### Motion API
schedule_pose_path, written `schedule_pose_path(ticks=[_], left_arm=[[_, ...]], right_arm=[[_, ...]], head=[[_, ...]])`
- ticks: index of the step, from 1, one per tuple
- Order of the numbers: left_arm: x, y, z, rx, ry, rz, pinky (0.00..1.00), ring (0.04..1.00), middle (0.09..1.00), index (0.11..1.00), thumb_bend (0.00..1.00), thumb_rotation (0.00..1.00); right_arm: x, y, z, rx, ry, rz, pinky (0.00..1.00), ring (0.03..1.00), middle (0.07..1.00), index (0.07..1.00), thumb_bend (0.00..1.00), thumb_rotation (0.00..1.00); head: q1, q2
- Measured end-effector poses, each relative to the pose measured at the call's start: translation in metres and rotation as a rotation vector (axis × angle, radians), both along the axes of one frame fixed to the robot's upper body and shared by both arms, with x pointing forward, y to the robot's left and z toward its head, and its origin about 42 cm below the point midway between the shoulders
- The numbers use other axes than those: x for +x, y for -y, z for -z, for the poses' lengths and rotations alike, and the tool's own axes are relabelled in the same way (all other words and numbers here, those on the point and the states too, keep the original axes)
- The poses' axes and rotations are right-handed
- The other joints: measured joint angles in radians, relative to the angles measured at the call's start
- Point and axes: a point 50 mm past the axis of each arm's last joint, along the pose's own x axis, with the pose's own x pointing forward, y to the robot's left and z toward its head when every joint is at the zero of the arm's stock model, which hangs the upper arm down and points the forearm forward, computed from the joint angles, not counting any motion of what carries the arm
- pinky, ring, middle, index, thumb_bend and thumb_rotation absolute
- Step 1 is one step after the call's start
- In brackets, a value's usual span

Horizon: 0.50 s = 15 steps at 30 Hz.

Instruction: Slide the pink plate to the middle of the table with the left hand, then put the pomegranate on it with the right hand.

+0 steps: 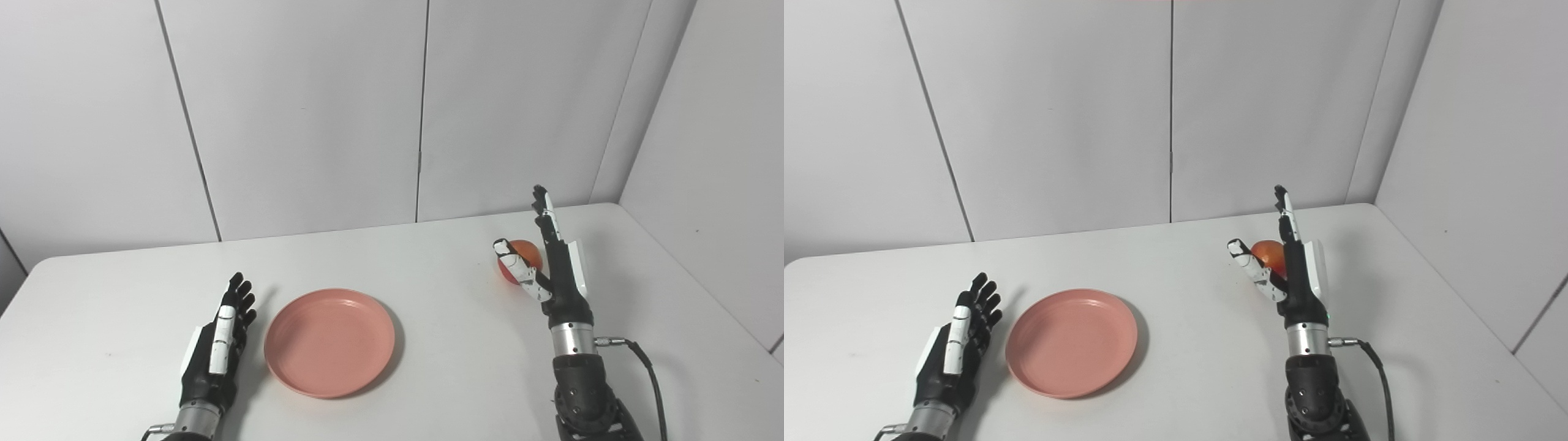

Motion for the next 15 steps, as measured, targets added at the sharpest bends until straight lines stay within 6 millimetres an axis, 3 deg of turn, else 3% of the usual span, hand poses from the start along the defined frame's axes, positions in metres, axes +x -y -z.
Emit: schedule_pose_path(ticks=[5,10,15], left_arm=[[0.000,-0.007,0.000,0.001,-0.001,-0.005,1.00,1.000,1.000,1.000,0.65,1.00],[0.000,-0.007,0.000,-0.010,-0.002,-0.006,1.00,1.000,1.000,1.000,0.65,1.00],[0.002,-0.007,0.001,-0.013,-0.003,-0.007,1.00,1.000,1.000,1.000,0.65,1.00]], right_arm=[[0.001,0.010,-0.006,-0.082,0.007,0.007,0.91,0.936,0.951,0.960,0.74,0.77],[0.006,0.020,-0.011,-0.144,-0.087,0.009,0.85,0.912,0.936,0.942,0.79,0.68],[0.008,0.019,-0.010,-0.245,-0.132,0.002,0.84,0.910,0.931,0.933,0.81,0.64]], head=[[0.006,0.002],[0.006,0.002],[0.006,-0.014]])
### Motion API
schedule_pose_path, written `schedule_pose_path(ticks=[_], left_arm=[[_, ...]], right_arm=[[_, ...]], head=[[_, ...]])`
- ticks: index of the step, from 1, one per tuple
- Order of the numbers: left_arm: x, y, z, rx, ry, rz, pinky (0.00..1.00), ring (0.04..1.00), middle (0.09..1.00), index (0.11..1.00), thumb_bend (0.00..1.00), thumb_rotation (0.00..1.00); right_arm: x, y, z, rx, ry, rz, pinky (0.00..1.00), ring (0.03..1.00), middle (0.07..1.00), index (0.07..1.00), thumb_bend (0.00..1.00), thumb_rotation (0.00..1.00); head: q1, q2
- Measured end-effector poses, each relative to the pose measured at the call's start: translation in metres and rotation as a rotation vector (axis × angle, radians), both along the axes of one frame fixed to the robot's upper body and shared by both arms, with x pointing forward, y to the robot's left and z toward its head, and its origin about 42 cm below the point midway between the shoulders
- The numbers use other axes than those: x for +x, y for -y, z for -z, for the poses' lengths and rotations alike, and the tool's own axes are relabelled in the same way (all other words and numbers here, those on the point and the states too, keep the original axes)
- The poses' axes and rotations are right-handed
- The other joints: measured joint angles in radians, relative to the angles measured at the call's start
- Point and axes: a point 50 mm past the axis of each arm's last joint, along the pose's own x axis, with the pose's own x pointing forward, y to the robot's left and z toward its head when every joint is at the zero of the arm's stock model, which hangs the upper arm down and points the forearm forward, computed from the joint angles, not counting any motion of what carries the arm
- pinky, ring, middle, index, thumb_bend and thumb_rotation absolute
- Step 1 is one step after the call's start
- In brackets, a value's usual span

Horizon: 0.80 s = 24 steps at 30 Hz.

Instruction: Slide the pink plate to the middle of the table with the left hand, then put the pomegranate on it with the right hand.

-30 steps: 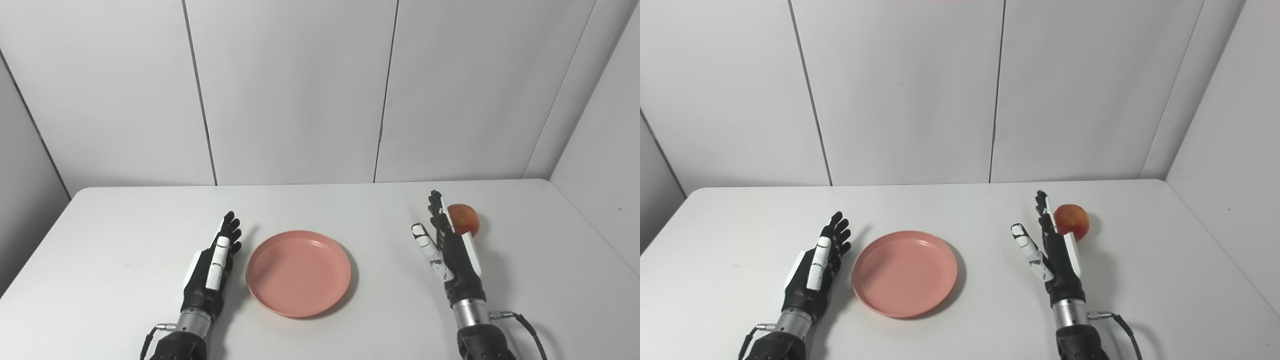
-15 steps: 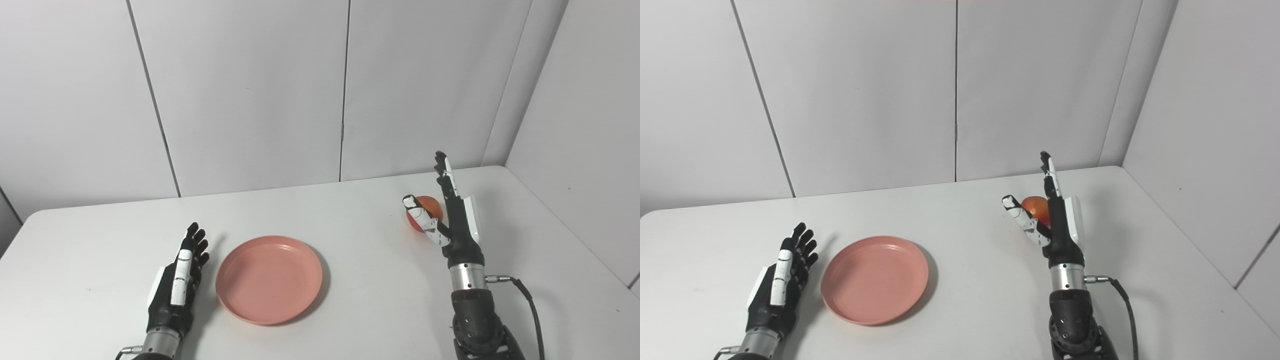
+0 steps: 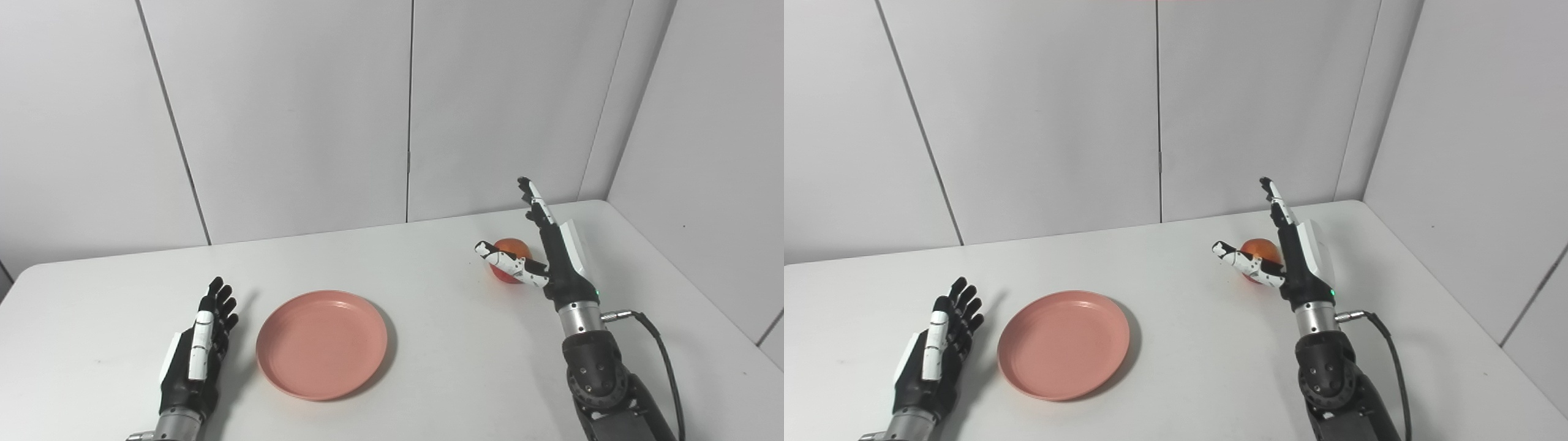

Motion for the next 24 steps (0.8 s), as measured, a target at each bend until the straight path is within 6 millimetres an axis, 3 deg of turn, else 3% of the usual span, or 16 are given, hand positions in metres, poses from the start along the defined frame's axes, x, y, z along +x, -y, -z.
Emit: schedule_pose_path(ticks=[13,24], left_arm=[[0.000,-0.001,-0.001,-0.003,0.004,0.006,1.00,1.000,1.000,1.000,0.64,1.00],[-0.002,-0.002,-0.001,-0.003,0.007,0.006,1.00,1.000,1.000,1.000,0.63,1.00]], right_arm=[[0.014,0.006,0.009,-0.132,-0.090,0.061,0.83,0.907,0.931,0.940,0.88,0.55],[0.032,0.015,0.014,-0.285,-0.119,0.087,0.89,0.920,0.941,0.956,0.89,0.56]], head=[[0.005,0.015],[0.006,0.025]])
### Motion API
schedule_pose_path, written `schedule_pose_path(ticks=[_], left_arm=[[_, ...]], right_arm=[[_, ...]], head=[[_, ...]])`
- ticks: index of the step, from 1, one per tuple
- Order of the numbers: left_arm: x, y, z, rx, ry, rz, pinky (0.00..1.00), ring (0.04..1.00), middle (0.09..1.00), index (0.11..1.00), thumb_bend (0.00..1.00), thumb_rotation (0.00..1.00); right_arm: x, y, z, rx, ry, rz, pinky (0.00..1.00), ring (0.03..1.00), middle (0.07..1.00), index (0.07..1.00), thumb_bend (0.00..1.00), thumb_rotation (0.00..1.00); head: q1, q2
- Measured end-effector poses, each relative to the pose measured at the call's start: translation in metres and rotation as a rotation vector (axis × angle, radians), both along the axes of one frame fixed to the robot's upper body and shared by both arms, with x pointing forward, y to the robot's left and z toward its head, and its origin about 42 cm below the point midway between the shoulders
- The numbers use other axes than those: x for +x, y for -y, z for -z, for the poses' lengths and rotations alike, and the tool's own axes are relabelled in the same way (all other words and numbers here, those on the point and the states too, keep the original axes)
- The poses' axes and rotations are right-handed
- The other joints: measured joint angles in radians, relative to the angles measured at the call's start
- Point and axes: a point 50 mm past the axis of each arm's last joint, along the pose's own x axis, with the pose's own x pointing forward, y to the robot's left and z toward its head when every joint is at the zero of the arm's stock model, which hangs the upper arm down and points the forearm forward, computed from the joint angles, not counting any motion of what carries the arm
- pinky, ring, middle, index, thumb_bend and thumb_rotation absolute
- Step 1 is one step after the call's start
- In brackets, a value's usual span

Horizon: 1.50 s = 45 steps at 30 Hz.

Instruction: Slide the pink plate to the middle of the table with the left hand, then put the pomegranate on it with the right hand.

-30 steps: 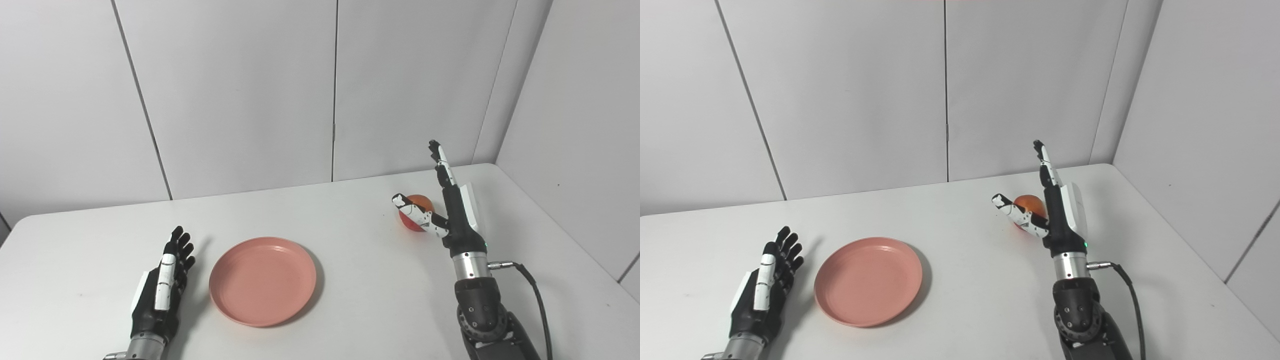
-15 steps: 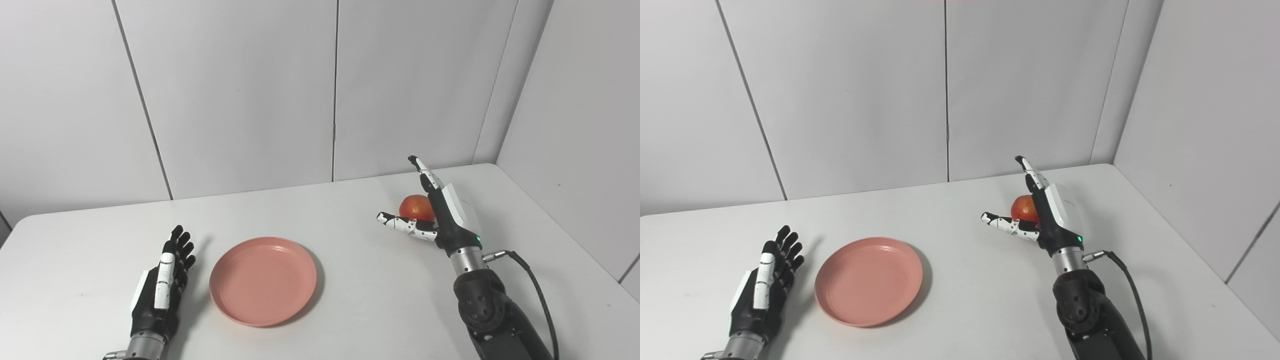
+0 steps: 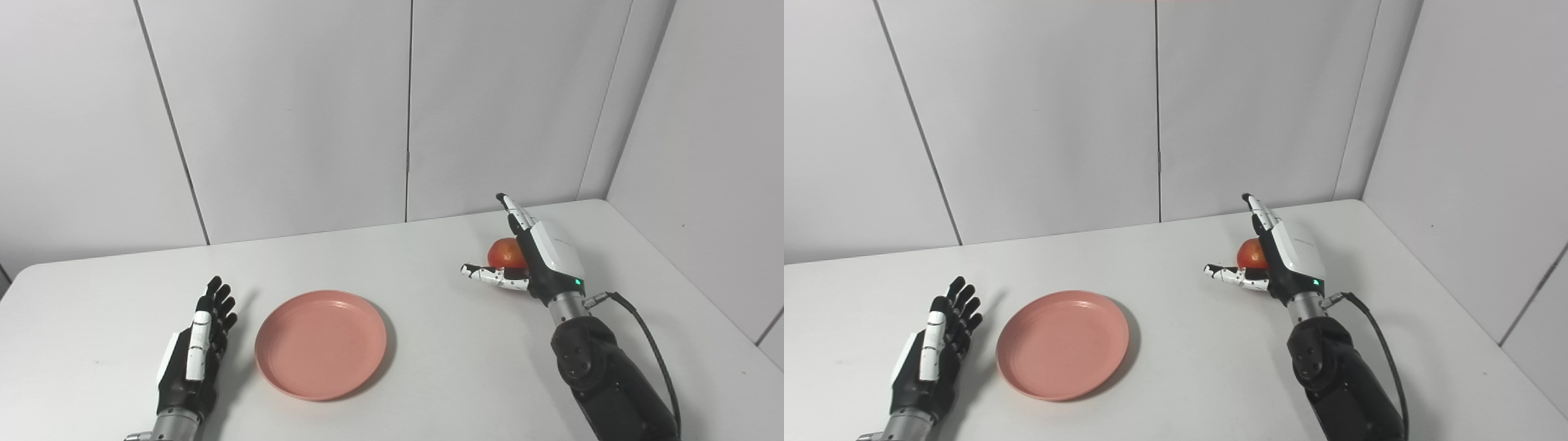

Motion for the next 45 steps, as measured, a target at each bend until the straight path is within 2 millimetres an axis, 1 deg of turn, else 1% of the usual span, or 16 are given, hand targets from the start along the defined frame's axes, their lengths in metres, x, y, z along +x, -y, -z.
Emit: schedule_pose_path(ticks=[7,17,23,27,28,29,30,32,34,35,36,37,40,41,42,45], left_arm=[[0.000,0.000,0.000,0.004,-0.001,0.003,1.00,1.000,1.000,1.000,0.65,1.00],[-0.001,0.001,0.000,0.005,0.002,0.008,1.00,1.000,1.000,1.000,0.65,1.00],[-0.005,0.002,0.000,0.006,0.006,0.011,1.00,1.000,1.000,1.000,0.65,1.00],[-0.006,0.003,-0.001,0.006,0.007,0.013,1.00,1.000,1.000,1.000,0.64,1.00],[-0.007,0.003,-0.001,0.006,0.007,0.013,1.00,1.000,1.000,1.000,0.64,1.00],[-0.007,0.003,-0.001,0.006,0.007,0.013,1.00,1.000,1.000,1.000,0.64,1.00],[-0.007,0.003,-0.001,0.006,0.007,0.013,1.00,1.000,1.000,1.000,0.64,1.00],[-0.007,0.003,-0.001,0.006,0.007,0.014,1.00,1.000,1.000,1.000,0.64,1.00],[-0.007,0.003,-0.001,0.007,0.007,0.015,1.00,1.000,1.000,1.000,0.64,1.00],[-0.007,0.004,-0.001,0.007,0.007,0.015,1.00,1.000,1.000,1.000,0.64,1.00],[-0.007,0.004,-0.001,0.007,0.007,0.016,1.00,1.000,1.000,1.000,0.64,1.00],[-0.007,0.004,-0.001,0.007,0.007,0.016,1.00,1.000,1.000,1.000,0.64,1.00],[-0.007,0.004,-0.001,0.007,0.008,0.016,1.00,1.000,1.000,1.000,0.63,1.00],[-0.007,0.004,-0.001,0.007,0.008,0.016,1.00,1.000,1.000,1.000,0.63,1.00],[-0.008,0.004,-0.001,0.007,0.008,0.016,1.00,1.000,1.000,1.000,0.63,1.00],[-0.008,0.005,-0.001,0.007,0.003,0.017,1.00,1.000,1.000,1.000,0.63,1.00]], right_arm=[[0.010,0.010,-0.002,-0.051,-0.027,0.000,0.87,0.911,0.931,0.946,0.89,0.49],[0.018,0.013,0.012,-0.074,-0.111,-0.003,0.87,0.886,0.897,0.914,0.85,0.37],[0.021,0.019,0.011,-0.055,-0.174,-0.023,0.80,0.865,0.878,0.881,0.83,0.34],[0.022,0.019,0.013,-0.044,-0.223,-0.024,0.77,0.846,0.863,0.863,0.81,0.24],[0.022,0.019,0.014,-0.044,-0.227,-0.024,0.76,0.837,0.856,0.854,0.77,0.15],[0.022,0.019,0.014,-0.045,-0.228,-0.024,0.76,0.834,0.853,0.850,0.76,0.12],[0.022,0.019,0.014,-0.047,-0.229,-0.024,0.74,0.812,0.838,0.830,0.69,0.03],[0.022,0.021,0.016,-0.050,-0.236,-0.021,0.70,0.783,0.822,0.815,0.65,0.01],[0.022,0.023,0.017,-0.050,-0.238,-0.012,0.53,0.648,0.777,0.789,0.59,0.00],[0.022,0.024,0.017,-0.049,-0.235,-0.008,0.49,0.619,0.767,0.784,0.58,0.00],[0.022,0.024,0.017,-0.047,-0.227,-0.001,0.38,0.511,0.745,0.765,0.53,0.00],[0.022,0.024,0.017,-0.046,-0.218,0.004,0.38,0.483,0.747,0.751,0.51,0.00],[0.022,0.025,0.016,-0.047,-0.204,0.013,0.42,0.472,0.755,0.731,0.50,0.00],[0.022,0.025,0.016,-0.049,-0.201,0.015,0.43,0.511,0.759,0.725,0.45,0.00],[0.022,0.025,0.017,-0.052,-0.199,0.017,0.46,0.622,0.764,0.722,0.34,0.00],[0.021,0.024,0.018,-0.064,-0.193,0.020,0.46,0.646,0.743,0.696,0.30,0.00]], head=[[0.006,0.003],[0.008,0.012],[0.012,0.017],[0.014,0.021],[0.015,0.021],[0.015,0.021],[0.017,0.023],[0.017,0.023],[0.017,0.021],[0.017,0.023],[0.017,0.023],[0.021,0.026],[0.025,0.028],[0.028,0.028],[0.028,0.028],[0.028,0.032]])
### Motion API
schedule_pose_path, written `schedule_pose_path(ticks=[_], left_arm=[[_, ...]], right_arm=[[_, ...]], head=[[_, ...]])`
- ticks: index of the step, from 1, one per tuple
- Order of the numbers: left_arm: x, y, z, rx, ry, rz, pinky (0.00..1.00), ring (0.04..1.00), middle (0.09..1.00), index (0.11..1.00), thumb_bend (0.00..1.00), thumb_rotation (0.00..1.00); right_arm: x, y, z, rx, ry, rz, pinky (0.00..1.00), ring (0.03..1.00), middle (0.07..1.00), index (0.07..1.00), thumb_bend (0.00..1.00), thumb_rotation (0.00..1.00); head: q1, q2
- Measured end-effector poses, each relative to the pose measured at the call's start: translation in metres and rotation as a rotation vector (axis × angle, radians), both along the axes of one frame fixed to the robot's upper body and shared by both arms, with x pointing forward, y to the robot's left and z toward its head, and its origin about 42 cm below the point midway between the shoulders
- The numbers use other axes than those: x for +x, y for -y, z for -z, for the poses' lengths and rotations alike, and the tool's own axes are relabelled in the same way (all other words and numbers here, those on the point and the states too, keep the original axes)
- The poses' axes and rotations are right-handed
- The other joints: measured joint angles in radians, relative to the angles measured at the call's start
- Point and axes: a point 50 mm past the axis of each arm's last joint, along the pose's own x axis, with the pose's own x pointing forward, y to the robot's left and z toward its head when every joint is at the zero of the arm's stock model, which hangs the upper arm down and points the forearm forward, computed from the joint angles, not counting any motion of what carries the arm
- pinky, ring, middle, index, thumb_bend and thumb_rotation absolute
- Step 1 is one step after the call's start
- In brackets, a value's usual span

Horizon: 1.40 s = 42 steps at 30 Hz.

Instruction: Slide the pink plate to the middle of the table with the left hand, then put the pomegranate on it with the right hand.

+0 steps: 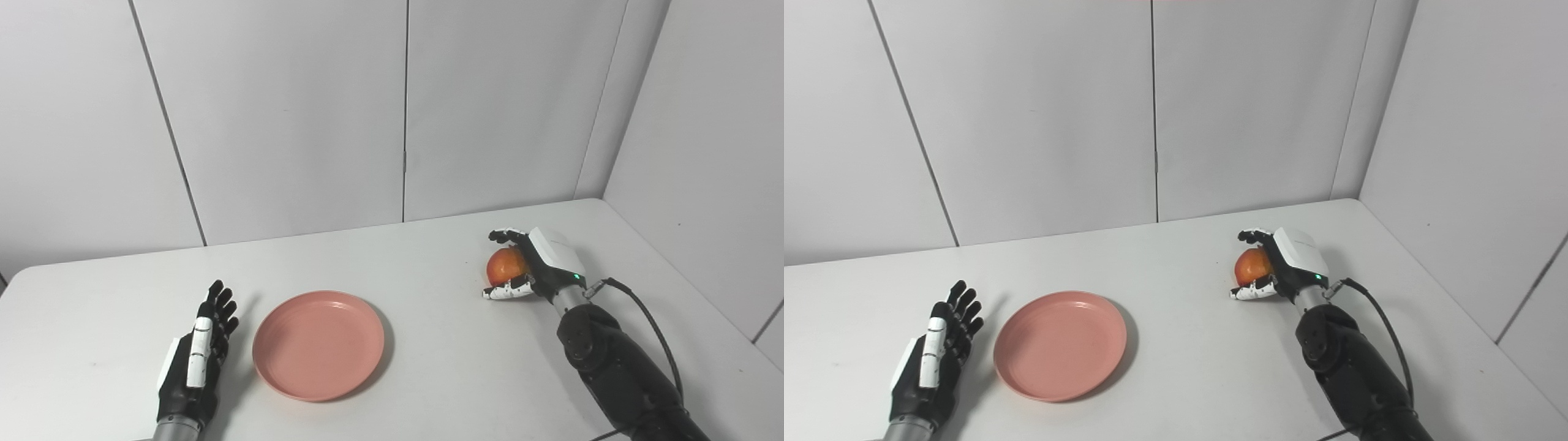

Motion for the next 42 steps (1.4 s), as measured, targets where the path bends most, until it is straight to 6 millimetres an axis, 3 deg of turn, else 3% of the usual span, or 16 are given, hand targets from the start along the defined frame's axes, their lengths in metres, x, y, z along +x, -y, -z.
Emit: schedule_pose_path(ticks=[3,7,13,16,25,35,42], left_arm=[[0.000,0.000,0.000,0.000,-0.009,0.000,1.00,1.000,1.000,1.000,0.63,1.00],[-0.001,0.001,0.000,0.000,-0.012,0.000,1.00,1.000,1.000,1.000,0.62,1.00],[-0.002,0.003,0.001,0.001,-0.022,0.005,1.00,1.000,1.000,1.000,0.61,1.00],[-0.002,0.005,0.001,0.000,-0.022,0.006,1.00,1.000,1.000,1.000,0.61,1.00],[-0.006,0.011,0.002,0.022,-0.025,-0.002,1.00,1.000,1.000,1.000,0.61,1.00],[-0.006,0.020,0.002,0.020,-0.028,-0.018,1.00,1.000,1.000,1.000,0.61,1.00],[-0.007,0.025,0.002,0.017,-0.033,-0.024,1.00,1.000,1.000,1.000,0.60,1.00]], right_arm=[[-0.001,0.000,0.000,-0.010,0.013,0.005,0.43,0.584,0.674,0.641,0.32,0.00],[-0.002,0.002,-0.001,-0.009,0.067,0.035,0.29,0.377,0.556,0.560,0.33,0.00],[-0.005,0.002,-0.002,0.005,0.111,0.055,0.22,0.312,0.451,0.484,0.41,0.00],[-0.007,0.000,-0.005,0.022,0.131,0.044,0.15,0.226,0.365,0.448,0.42,0.00],[-0.014,-0.030,-0.032,0.130,0.287,-0.060,0.15,0.220,0.304,0.337,0.26,0.00],[-0.022,-0.069,-0.044,0.205,0.319,-0.161,0.16,0.234,0.320,0.341,0.28,0.00],[-0.023,-0.088,-0.040,0.203,0.298,-0.219,0.16,0.227,0.314,0.333,0.31,0.00]], head=[[0.002,0.000],[0.003,0.000],[0.023,0.000],[0.051,0.005],[0.124,0.014],[0.195,0.028],[0.270,0.028]])
